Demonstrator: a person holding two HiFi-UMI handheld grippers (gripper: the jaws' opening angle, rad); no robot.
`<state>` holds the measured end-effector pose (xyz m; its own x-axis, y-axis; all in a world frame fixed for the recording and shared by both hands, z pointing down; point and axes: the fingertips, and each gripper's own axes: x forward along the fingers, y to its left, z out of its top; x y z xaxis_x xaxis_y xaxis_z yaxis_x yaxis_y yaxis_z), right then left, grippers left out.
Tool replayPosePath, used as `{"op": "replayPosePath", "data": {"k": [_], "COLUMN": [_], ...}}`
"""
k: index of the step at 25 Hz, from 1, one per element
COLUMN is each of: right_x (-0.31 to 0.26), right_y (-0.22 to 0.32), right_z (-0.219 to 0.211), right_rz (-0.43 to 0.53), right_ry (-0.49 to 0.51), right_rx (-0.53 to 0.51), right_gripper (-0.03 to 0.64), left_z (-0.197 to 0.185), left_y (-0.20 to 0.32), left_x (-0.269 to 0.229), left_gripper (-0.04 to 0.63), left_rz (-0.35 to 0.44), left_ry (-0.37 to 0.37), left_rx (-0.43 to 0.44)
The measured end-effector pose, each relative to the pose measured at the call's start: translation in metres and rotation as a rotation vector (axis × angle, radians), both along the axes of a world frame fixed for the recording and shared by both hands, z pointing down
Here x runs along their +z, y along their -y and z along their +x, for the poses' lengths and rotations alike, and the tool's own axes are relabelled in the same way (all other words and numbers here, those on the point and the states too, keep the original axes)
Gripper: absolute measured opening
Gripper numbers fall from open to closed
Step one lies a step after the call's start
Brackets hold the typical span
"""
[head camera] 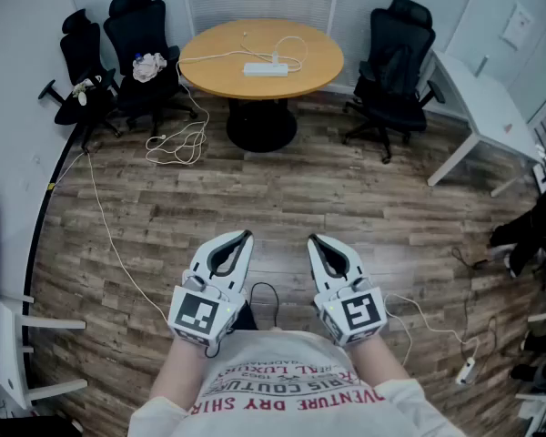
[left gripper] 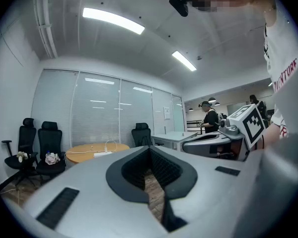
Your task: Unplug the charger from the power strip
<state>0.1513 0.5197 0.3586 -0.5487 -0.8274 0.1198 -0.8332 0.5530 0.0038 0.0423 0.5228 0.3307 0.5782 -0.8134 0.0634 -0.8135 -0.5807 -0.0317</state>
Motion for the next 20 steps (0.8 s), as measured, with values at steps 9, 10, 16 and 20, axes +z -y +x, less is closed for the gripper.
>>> {"op": "replayPosePath", "data": {"k": [9,10,16,20], "right_x": [0.000,0.000,-0.001,0.007], "right_y": [-0.009,-0.010,-0.010,-0.002], "right_z": [0.007,0.007,0.016,0.018], "right_rz": [0.024,0.027,0.014,0.000], "right_ry": [0.015,0.018,0.082,0.076], "right_rx": [-0.039,-0.046,-0.050,-0.030], "right_gripper": [0.028,0.028,0.029,0.029], "left_z": [0.012,0.013,0.013,0.011], "left_y": [-0.002,-0.003,0.004,0.012], "left_x": [-0.003,-0.002,0.002,0.006], "left_gripper": [0.032,0.032,0.032,0.032], "left_rz": [0.010,0.006,0.003,-0.018], "left_ry": [0.001,-0.002,0.018,0.011], "left_rx": [0.004,0.003,-0.006,-0.004]}}
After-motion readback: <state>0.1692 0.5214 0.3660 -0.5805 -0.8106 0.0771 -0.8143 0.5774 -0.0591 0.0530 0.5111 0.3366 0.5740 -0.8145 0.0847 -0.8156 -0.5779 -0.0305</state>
